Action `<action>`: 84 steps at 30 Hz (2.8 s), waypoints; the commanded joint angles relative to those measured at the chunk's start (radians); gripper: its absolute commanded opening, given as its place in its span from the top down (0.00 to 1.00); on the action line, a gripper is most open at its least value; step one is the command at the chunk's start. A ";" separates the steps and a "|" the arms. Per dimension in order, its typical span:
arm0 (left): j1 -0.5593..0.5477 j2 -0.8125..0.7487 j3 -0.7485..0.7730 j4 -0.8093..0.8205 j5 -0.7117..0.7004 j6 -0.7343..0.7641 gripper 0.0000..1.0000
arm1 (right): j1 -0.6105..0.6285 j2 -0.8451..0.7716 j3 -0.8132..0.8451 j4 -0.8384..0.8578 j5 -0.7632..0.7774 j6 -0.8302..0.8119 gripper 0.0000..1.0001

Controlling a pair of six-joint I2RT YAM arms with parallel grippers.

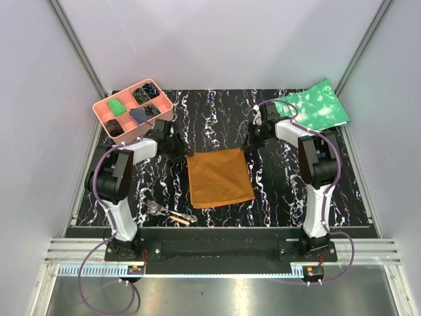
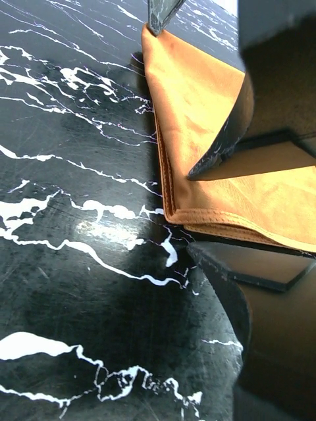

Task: Fold the napkin into a case and place the utensils inside
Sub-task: Smooth out the lower triangle-folded napkin at the center of the board, then pick up the lower triangle-folded napkin from the center of the board.

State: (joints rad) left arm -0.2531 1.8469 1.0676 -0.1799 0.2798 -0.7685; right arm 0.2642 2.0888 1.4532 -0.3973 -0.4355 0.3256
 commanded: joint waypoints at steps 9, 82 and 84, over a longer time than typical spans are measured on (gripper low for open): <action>0.006 0.044 -0.014 0.167 0.061 -0.048 0.53 | -0.023 -0.023 -0.005 0.023 0.020 -0.022 1.00; -0.028 -0.846 -0.136 -0.454 -0.475 -0.101 0.22 | 0.525 -0.216 0.171 -0.371 0.601 0.263 0.25; -0.026 -0.913 -0.153 -0.481 -0.473 -0.103 0.20 | 0.587 -0.179 0.211 -0.402 0.632 0.274 0.26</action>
State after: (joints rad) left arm -0.2871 1.0397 0.9501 -0.5297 -0.0982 -0.8391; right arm 0.7315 1.8408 1.5700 -0.7174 0.1001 0.4923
